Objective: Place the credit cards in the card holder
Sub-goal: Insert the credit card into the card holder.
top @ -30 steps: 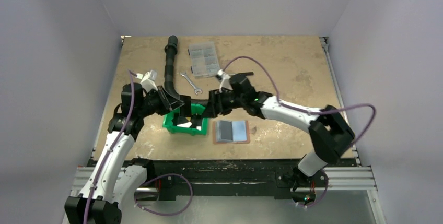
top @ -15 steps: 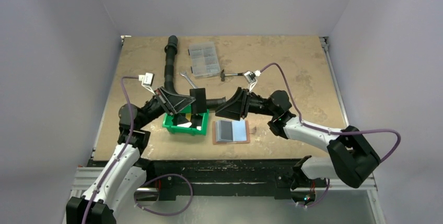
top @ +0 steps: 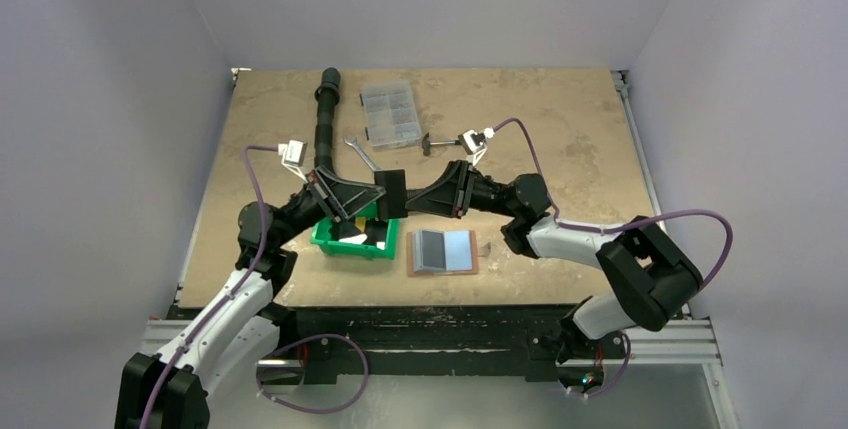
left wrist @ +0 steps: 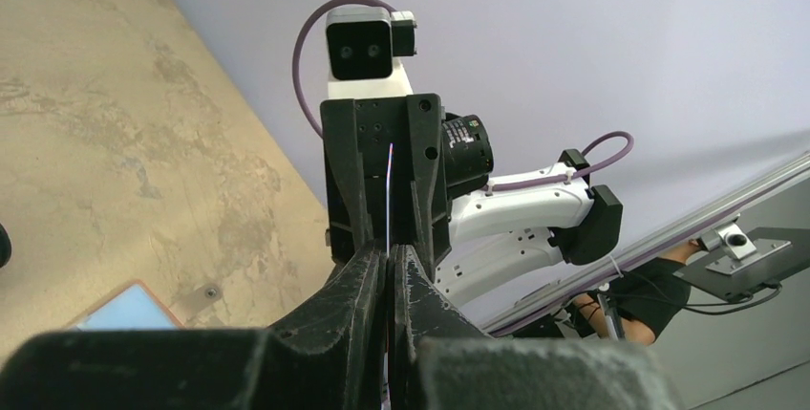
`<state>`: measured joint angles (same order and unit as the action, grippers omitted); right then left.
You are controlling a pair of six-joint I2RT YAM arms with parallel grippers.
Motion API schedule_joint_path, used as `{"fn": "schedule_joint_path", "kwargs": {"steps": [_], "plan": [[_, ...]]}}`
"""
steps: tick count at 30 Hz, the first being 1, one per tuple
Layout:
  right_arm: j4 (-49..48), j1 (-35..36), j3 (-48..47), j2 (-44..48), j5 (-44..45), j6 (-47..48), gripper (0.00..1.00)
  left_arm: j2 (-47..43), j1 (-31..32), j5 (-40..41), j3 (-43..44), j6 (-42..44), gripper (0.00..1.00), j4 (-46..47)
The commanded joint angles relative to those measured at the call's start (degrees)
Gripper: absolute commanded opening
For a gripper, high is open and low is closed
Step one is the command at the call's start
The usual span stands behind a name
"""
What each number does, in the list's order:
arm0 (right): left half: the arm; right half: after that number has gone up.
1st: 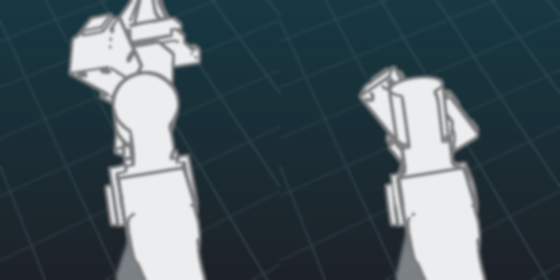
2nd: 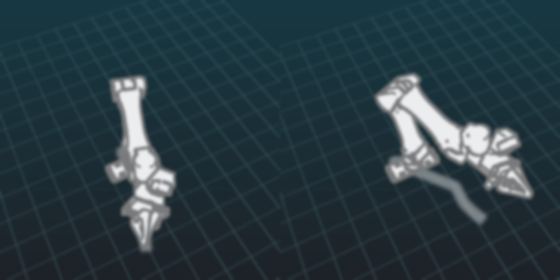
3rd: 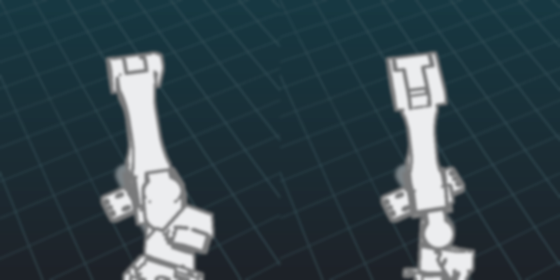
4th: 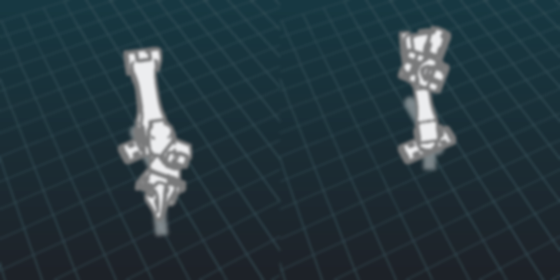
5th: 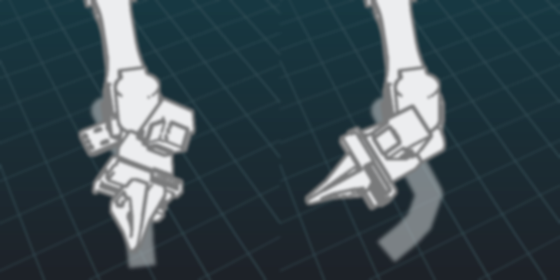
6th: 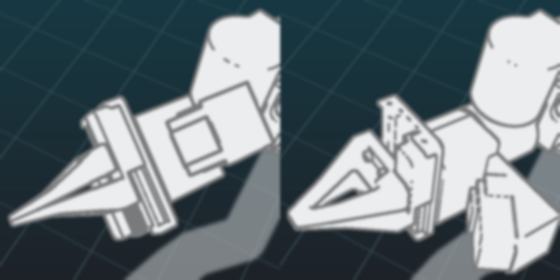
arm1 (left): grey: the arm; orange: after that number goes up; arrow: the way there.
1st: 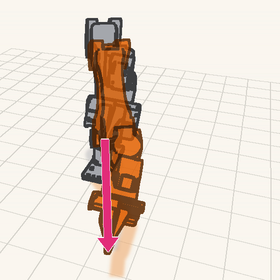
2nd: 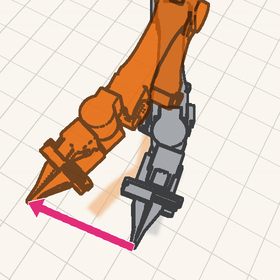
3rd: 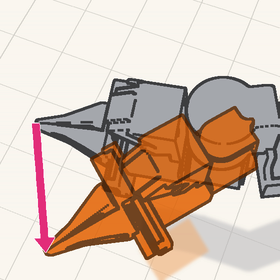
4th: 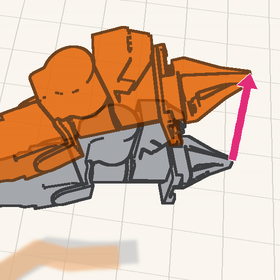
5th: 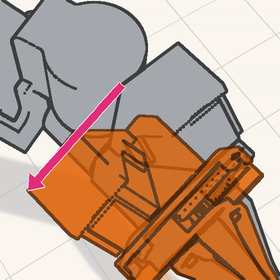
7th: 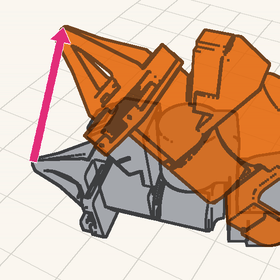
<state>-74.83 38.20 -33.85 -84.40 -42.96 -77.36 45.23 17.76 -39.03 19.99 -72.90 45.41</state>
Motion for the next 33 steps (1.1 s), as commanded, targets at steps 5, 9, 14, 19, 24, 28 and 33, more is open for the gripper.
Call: {"fn": "schedule_joint_path", "kwargs": {"steps": [5, 9, 14, 19, 24, 28, 33], "plan": [[-5.1, 0.9, -2.8, 0.0, 1.1, -1.6, 0.26, 1.5, 1.0, 1.9, -0.4, -0.7, 0.0, 7.0], [-3.1, 0.9, -2.7, 0.7, 0.9, -0.1, 0.1, 2.6, 1.5, 1.5, 0.1, 0.0, 0.0, 7.1], [-1.1, 0.4, -1.3, 0.7, 0.2, 2.3, 0.0, 2.4, 3.2, 1.3, 1.1, 4.2, 0.09, -0.8], [7.6, -7.9, 6.3, 3.7, -0.9, 6.1, 0.0, 3.0, 3.2, 13.3, 12.6, 25.0, 0.56, -48.8], [52.8, -18.4, 5.4, 15.2, 7.4, 30.5, 0.0, 7.6, 3.2, 15.6, 15.9, 31.2, 0.7, -64.1], [84.9, -18.5, -3.3, 18.2, 24.0, 47.0, 0.0, 7.4, 3.7, 12.9, 12.6, 28.5, 0.71, -57.6], [92.1, -18.6, -4.6, 16.3, 13.7, 49.7, 0.0, 14.4, 9.8, 14.0, 11.9, 25.0, 0.58, -47.8]]}}
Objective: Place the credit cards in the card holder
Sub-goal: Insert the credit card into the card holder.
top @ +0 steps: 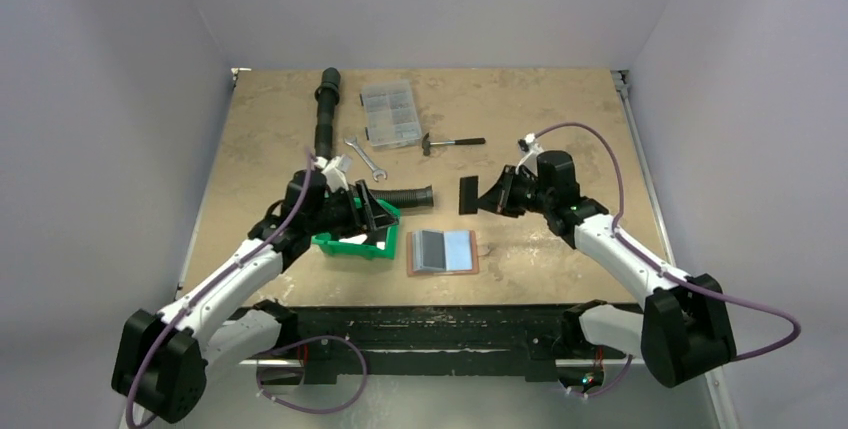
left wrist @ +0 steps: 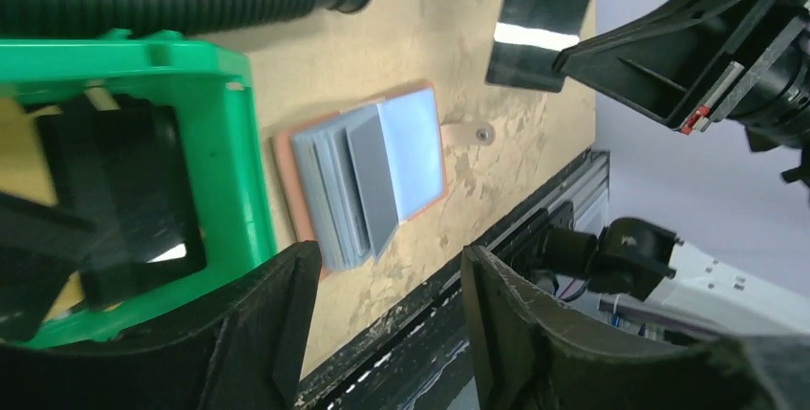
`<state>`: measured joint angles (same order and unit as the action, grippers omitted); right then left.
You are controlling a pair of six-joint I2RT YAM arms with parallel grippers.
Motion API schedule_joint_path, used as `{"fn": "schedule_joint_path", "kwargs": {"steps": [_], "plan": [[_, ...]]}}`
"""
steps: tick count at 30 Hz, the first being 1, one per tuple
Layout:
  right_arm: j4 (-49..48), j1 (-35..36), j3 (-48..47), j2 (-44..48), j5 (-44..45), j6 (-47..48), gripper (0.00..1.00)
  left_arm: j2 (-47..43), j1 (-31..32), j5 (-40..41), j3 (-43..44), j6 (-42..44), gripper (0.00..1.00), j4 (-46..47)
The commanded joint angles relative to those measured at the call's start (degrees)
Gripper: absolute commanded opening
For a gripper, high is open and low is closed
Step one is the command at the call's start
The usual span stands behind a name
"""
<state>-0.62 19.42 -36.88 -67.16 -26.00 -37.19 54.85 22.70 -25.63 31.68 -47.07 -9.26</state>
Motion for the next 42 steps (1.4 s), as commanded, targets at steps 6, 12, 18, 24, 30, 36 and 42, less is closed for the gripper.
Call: {"fn": "schedule_joint_path", "kwargs": {"steps": [6, 12, 18, 24, 30, 36, 42], "plan": [[21.9, 0.4, -0.2, -4.7, -14.7, 13.3, 0.0, 17.4, 17.9, 7.3, 5.3, 0.4, 0.35, 11.5], [21.8, 0.6, 0.8, -5.3, -15.6, 14.2, 0.0, 26.3, 22.4, 8.0, 9.1, 1.4, 0.16, 14.2], [19.2, 0.8, 2.3, -6.0, -17.7, 13.4, 0.0, 30.9, 23.2, 10.9, 11.5, 2.5, 0.08, 12.5], [15.7, 0.9, 4.1, -6.8, -19.0, 12.4, 0.0, 30.8, 23.1, 19.2, 11.5, 5.2, 0.0, 5.8], [11.7, 1.1, 5.3, -6.8, -20.2, 10.7, 0.0, 31.9, 23.1, 19.7, 10.5, 4.7, 0.0, 7.1], [9.4, 1.4, 6.0, -8.0, -21.1, 10.0, 0.0, 30.8, 23.1, 22.7, 9.1, 4.6, 0.0, 5.4], [6.0, 1.7, 6.7, -10.5, -22.9, 9.2, 0.0, 30.5, 23.1, 23.6, 8.7, 4.8, 0.0, 4.7]]}}
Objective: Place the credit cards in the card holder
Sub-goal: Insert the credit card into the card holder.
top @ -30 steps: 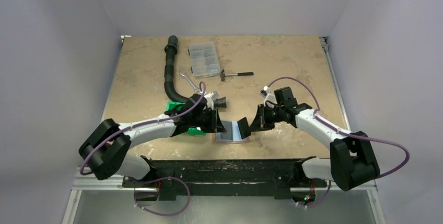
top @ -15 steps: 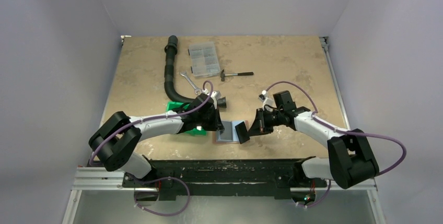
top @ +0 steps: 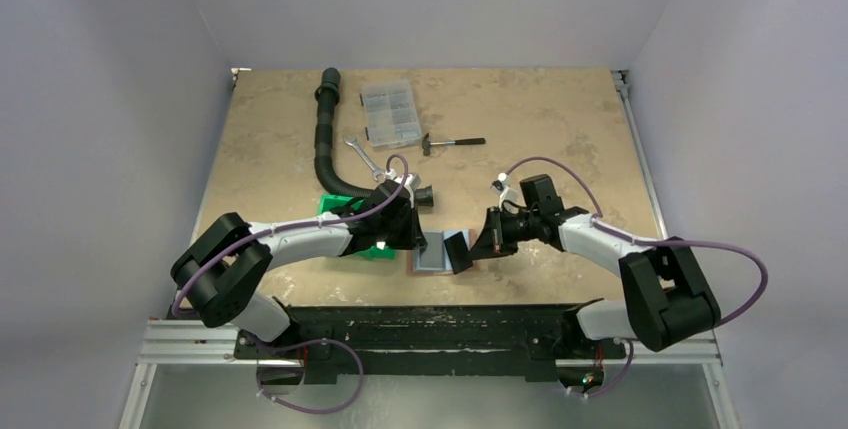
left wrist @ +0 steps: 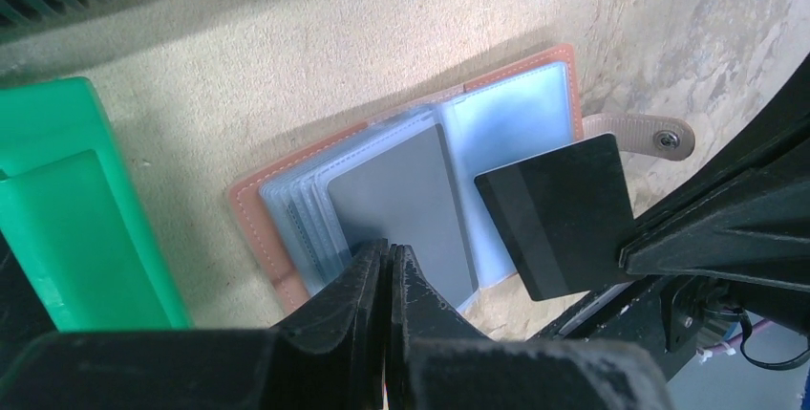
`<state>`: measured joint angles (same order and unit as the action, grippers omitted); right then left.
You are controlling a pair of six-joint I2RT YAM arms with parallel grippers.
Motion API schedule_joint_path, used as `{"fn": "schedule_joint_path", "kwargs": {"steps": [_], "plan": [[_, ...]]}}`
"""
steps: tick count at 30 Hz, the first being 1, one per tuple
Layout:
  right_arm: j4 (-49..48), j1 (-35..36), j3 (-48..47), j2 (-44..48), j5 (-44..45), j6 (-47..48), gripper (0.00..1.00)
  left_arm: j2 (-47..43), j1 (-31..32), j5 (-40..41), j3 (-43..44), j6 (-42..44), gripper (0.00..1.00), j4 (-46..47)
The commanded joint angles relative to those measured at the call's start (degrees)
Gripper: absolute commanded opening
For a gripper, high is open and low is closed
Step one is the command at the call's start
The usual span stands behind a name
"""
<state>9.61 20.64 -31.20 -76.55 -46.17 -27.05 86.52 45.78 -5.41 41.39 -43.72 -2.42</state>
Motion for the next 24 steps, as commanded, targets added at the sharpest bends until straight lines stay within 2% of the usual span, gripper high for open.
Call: {"fn": "schedule_joint_path", "kwargs": {"steps": [1, 14, 24], "plan": [[-5.0, 0.6, 1.2, -1.6, -3.2, -1.3, 0.0, -1.2, 0.1, 3.4, -1.0, 1.4, 0.0, -2.2], [-7.7, 0.7, 2.6, -4.8, -1.4, -3.4, 0.0, -1.8, 0.0, 2.6, -2.9, 0.9, 0.0, -1.2], [-13.5, 0.7, 1.3, -8.5, -1.9, -6.0, 0.0, -2.6, 0.0, 2.2, -4.2, 0.5, 0.0, -0.8]]}}
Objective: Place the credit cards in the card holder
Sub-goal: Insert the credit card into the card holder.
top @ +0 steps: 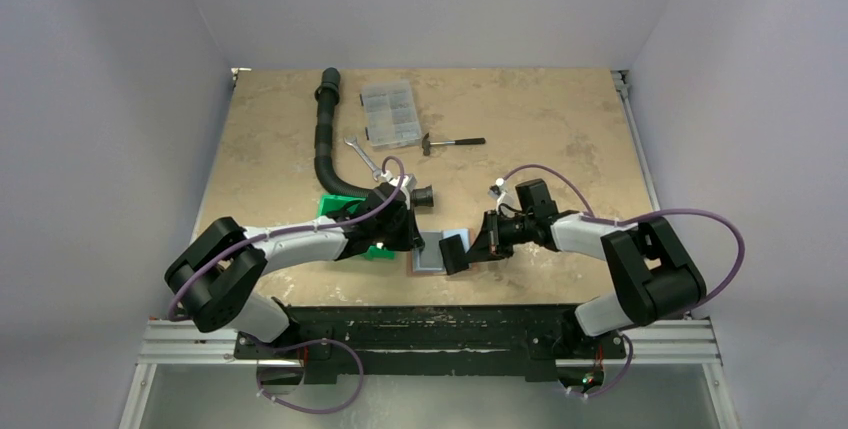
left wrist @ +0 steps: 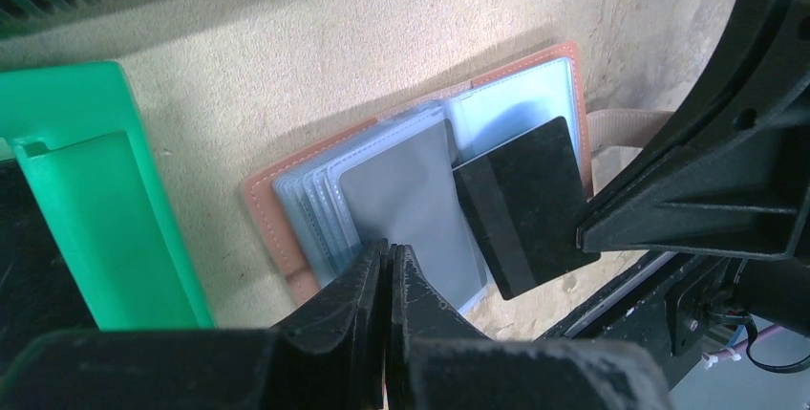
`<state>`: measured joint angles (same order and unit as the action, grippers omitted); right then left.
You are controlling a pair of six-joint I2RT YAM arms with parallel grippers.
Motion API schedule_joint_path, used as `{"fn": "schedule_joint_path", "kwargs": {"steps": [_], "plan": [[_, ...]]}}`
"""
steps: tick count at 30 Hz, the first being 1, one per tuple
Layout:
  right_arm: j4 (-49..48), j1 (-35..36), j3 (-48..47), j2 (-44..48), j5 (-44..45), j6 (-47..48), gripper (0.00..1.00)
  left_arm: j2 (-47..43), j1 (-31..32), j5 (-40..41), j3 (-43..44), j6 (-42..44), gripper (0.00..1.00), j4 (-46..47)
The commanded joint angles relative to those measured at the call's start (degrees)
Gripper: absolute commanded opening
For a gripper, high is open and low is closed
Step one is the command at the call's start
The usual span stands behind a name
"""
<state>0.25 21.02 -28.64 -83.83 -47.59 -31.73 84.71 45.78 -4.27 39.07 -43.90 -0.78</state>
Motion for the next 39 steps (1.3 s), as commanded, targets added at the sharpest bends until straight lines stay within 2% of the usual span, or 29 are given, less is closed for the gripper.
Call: {"fn": "schedule_joint_path", "kwargs": {"steps": [1, 14, 20, 39], "plan": [[-3.9, 0.3, -1.6, -1.5, -0.5, -1.3, 0.0, -1.0, 0.1, 1.1, -2.0, 0.6, 0.0, -2.5], [-4.0, 0.3, -1.7, -2.7, 0.3, 0.1, 0.0, -1.2, 0.1, 0.9, -2.6, 0.8, 0.0, -2.3], [-12.5, 0.3, -1.3, -5.6, -1.1, -3.8, 0.0, -1.1, 0.1, 0.7, -2.7, 0.9, 0.0, -2.6], [-30.7, 1.6, 4.4, -8.7, 0.1, -14.8, 0.0, -1.7, 0.0, -0.3, -3.5, 0.3, 0.0, -1.8]]}}
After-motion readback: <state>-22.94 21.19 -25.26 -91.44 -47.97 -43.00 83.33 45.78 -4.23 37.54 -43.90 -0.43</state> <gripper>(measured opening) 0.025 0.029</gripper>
